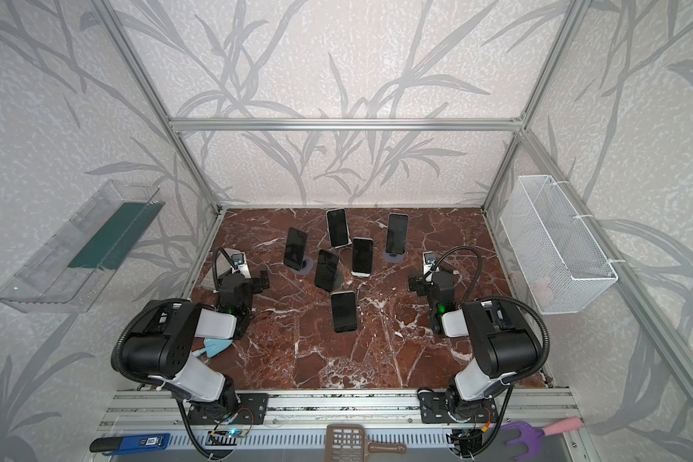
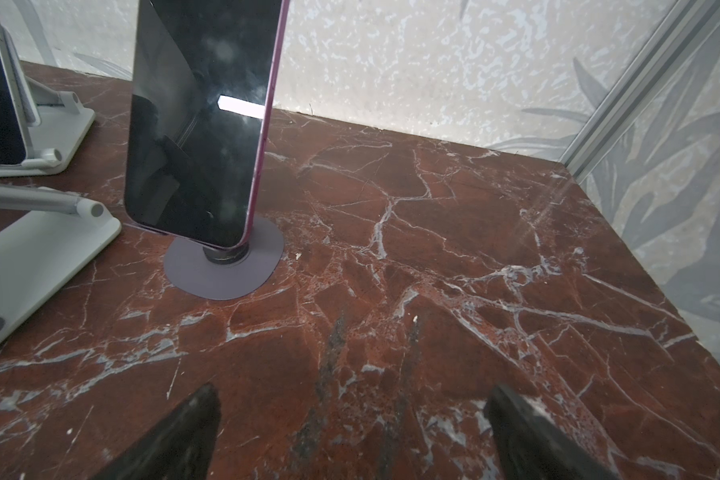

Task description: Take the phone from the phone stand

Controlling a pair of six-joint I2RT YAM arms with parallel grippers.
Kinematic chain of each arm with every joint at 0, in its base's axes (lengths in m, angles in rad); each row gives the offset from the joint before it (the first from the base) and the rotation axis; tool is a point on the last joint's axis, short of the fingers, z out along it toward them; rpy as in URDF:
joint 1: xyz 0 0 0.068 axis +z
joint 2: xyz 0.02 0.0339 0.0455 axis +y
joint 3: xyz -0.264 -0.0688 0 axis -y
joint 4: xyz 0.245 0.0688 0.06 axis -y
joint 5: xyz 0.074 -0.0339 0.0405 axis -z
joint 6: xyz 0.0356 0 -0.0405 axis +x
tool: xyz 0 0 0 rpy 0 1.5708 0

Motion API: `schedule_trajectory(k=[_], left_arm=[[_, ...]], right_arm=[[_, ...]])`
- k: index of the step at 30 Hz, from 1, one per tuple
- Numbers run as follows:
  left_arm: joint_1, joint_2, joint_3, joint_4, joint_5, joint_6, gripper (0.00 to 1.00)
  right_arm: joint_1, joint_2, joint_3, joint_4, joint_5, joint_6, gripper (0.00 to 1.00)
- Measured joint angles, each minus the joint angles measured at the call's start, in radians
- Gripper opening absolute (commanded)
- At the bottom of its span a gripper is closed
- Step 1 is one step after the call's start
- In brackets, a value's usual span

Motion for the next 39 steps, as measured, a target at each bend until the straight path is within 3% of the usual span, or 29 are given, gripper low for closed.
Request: schedule_trajectory(k=[12,31,39], left_arm=[[0.055,-0.002,0.023,-0.08,0.099,-0.027,0.99],[0.06,-0.003,0.023,-0.085,0.119,-0.034,0.99],[0.06,-0.047,0.023,-0.107,0.129,-0.033,0.99]], right_arm=[[0.0,0.0,0.0,0.0,0.0,0.0,0.99],[0.0,0.0,0.0,0.001,0.002,0.0,0.99],[0.027,-0.036,-0.022,0.011,0.072,-0.003,0.99]])
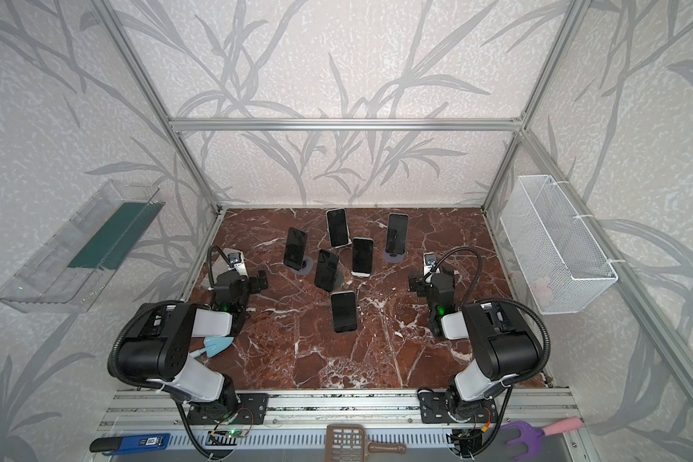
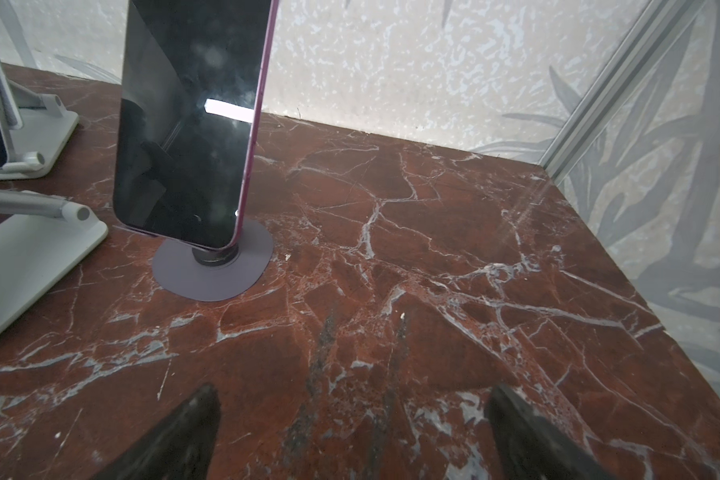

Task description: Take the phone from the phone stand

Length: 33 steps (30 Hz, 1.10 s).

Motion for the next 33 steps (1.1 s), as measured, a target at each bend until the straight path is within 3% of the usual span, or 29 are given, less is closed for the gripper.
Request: schedule_trajectory(k=[7,11,14,17,20,25,33], left_arm=[[-0.006,-0.202,0.011,-0.142,-0.005,-0.001,0.99],[-0.007,-0.345,0.07,-0.297,-0.025,-0.054,0.99],[-0.007,-0.418,0.22,-0.489,-0.023,-0.138,0.99],[-0.008,-0.458,0.413,-0.684,-0.032,-0.326,0.99],[0.004,-0.522,0.505,-0.797,0.002,-0.489,0.99],[0.026,-0.595,0.407,-0.76,0.12,-0.678,0.99],[0.059,-0.577,0.334,-0.69,0.193,-0.882,0.99]], right_arm=[[0.076,-0.15,0.044,-0.142,0.087,-0.046,0.99],[0.134,-0.278,0.134,-0.337,0.165,-0.041,0.99],[0.156,-0.389,0.28,-0.58,0.217,0.061,0.99],[0.155,-0.487,0.396,-0.74,0.223,0.194,0.99],[0.133,-0.6,0.359,-0.784,0.181,0.413,0.99],[0.051,-0.691,0.224,-0.882,0.03,0.632,0.99],[-0.016,-0.785,0.223,-1.025,-0.092,0.764,0.99]])
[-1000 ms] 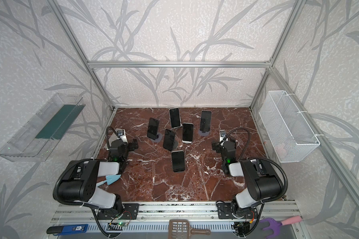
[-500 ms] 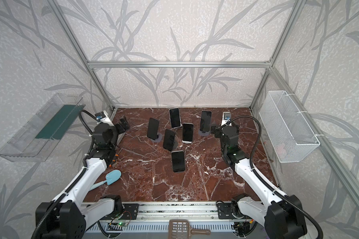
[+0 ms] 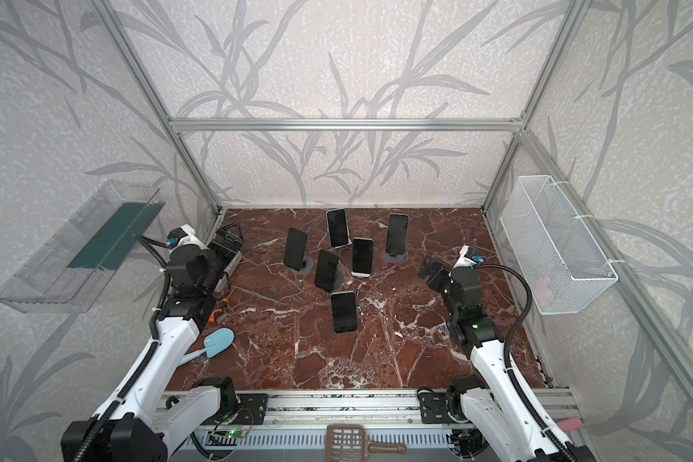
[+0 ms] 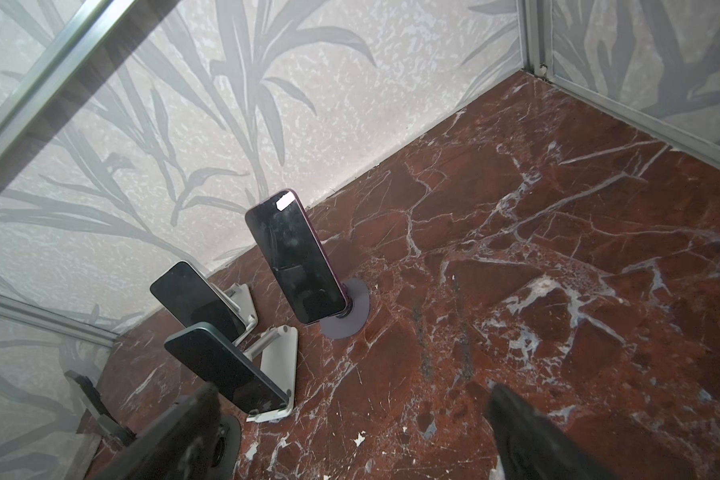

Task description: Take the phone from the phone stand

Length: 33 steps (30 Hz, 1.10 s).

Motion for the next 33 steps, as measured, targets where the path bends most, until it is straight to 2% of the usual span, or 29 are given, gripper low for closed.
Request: schedule_trajectory(k=[4,10,14,18,22,31,33], left_arm=[[0.035,0.016,-0.035,0.06,0.045,-0.065,0.9],[0.024,0.103,0.023,0.078,0.145,-0.085,0.87],[-0.036,0.151,0.148,0.028,0.152,-0.035,0.86],[-0.113,0.174,0.251,-0.041,0.141,0.088,0.85],[-0.156,0.172,0.23,-0.062,0.141,0.163,0.84],[-0.161,0.172,0.193,-0.117,0.158,0.227,0.83],[-0.161,0.172,0.192,-0.117,0.161,0.235,0.82]], right_arm=[[-0.008,-0.039,0.001,-0.028,-0.055,0.005,0.99],[-0.008,0.029,0.083,-0.176,-0.133,-0.052,0.99],[-0.008,0.032,0.117,-0.248,-0.146,-0.084,0.99],[-0.008,0.025,0.118,-0.284,-0.152,-0.101,0.99],[-0.008,0.029,0.114,-0.288,-0.19,-0.113,0.99],[-0.008,0.121,0.116,-0.356,-0.237,-0.082,0.99],[-0.008,0.137,0.118,-0.362,-0.27,-0.066,0.94]])
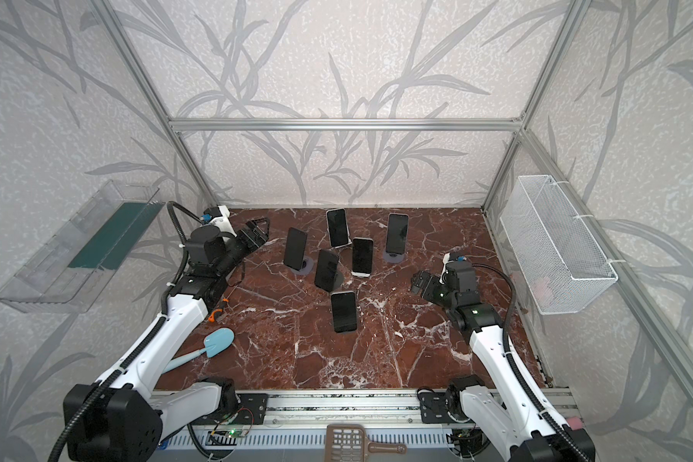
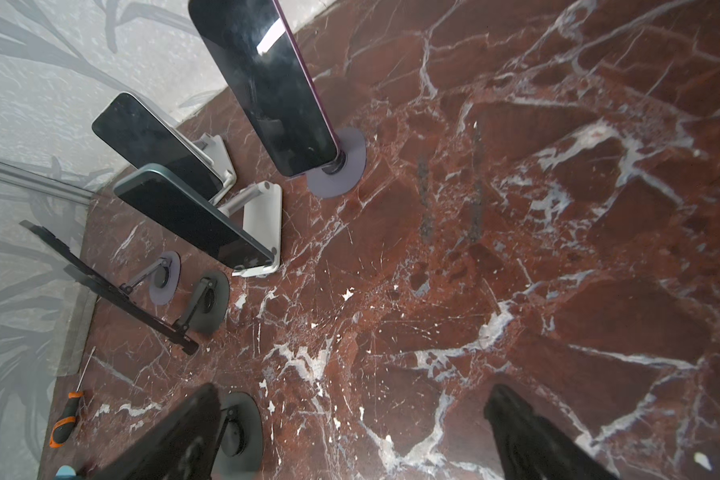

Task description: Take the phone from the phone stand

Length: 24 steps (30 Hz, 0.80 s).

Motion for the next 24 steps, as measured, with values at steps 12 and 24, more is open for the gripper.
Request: schedule_trajectory(k=[12,24], left_arm=[[0.003,-0.024,-0.012,-0.008,-0.051,0.053,0.81],[0.016,-0.045,-0.012,0.004,-0.05,0.045,0.79]], right_arm=[[0.055,-0.037,0.151,-0.089,-0.002,0.062,0.85],[0.653,0.044,0.274,-0.213,0.509,0.049,0.95]])
